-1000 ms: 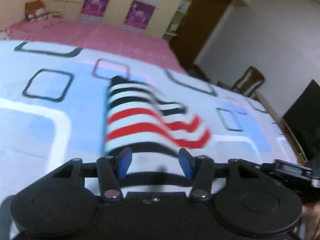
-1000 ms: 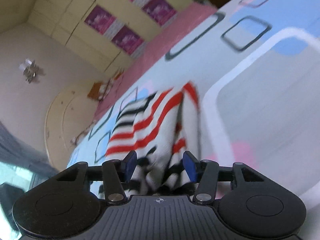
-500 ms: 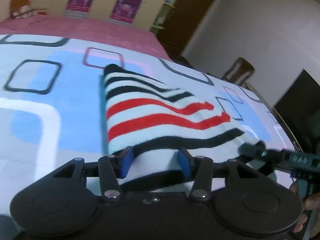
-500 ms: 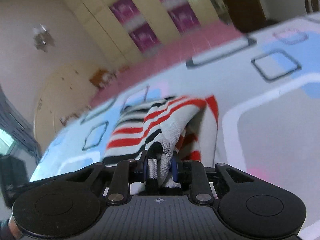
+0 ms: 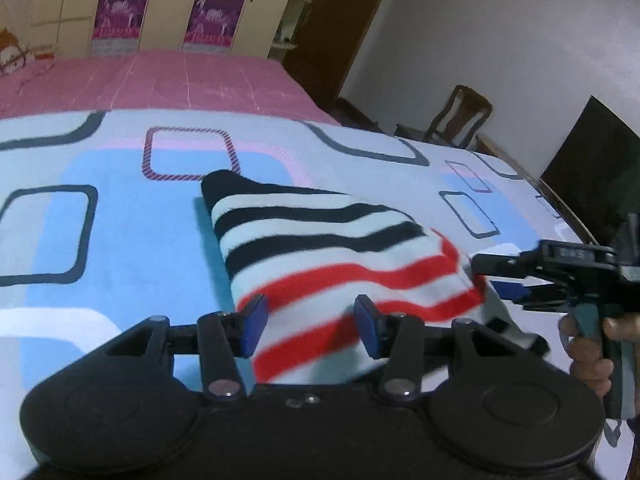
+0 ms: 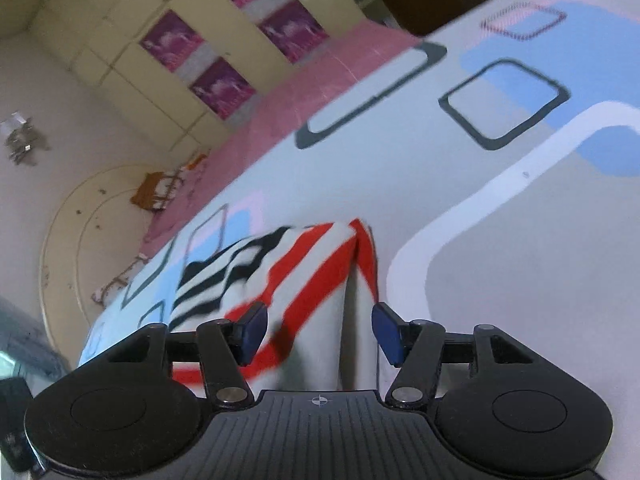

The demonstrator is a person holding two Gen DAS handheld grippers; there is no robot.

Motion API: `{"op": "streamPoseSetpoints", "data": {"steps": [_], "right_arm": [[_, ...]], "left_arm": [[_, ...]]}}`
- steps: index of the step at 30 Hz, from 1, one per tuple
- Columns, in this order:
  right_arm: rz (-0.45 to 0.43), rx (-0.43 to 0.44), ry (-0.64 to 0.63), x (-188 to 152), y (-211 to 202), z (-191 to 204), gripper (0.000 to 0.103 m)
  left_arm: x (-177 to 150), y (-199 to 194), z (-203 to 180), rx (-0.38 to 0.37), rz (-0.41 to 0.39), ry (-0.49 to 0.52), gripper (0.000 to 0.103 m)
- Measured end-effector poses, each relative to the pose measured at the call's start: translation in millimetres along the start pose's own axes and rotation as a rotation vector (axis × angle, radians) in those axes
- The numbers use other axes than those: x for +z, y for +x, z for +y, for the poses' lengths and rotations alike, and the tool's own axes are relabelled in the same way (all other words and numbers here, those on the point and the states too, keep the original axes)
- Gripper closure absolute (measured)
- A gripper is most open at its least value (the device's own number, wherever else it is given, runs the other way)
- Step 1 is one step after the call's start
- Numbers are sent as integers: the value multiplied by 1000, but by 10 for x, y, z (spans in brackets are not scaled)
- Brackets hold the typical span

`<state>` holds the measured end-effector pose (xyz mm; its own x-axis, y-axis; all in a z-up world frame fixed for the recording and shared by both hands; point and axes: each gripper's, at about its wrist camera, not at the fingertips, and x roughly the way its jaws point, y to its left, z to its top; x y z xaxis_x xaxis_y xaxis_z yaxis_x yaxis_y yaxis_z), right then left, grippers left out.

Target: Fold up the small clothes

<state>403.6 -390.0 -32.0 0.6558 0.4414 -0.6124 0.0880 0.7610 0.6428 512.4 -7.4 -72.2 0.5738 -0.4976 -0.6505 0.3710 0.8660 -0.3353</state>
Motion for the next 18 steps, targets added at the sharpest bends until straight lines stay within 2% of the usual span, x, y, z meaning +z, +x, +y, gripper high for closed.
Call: {"op": "streamPoseSetpoints", "data": {"steps": [2, 3, 4, 6, 8, 9, 11, 15, 18], "right_arm": [[41, 5, 21, 95, 178, -27, 66], [30, 25, 5, 117, 160, -28, 89], [7, 11, -33, 110, 125, 5, 93], [-63, -8, -116, 23, -38, 65, 94], [-57, -93, -190, -126, -6, 30, 94], [-38, -113, -195, -208, 50, -24, 94], [-57, -101, -161, -224, 41, -85, 93], [-48, -128, -189, -221, 13, 7, 93], [-89, -148, -194, -189, -150, 129, 84]], "left_arm": [[38, 79, 35, -16, 5, -13, 57], [50, 102, 32, -24, 2, -9, 57], [62, 131, 15, -28, 1, 3, 57], [72, 206, -61, -23, 5, 65, 57], [63, 332, -137, 4, 37, 129, 55], [66, 373, -172, 15, 41, 157, 55], [84, 409, -206, 24, 52, 190, 55], [104, 370, -199, 19, 60, 203, 55], [91, 132, -265, 3, 14, 213, 57]]}}
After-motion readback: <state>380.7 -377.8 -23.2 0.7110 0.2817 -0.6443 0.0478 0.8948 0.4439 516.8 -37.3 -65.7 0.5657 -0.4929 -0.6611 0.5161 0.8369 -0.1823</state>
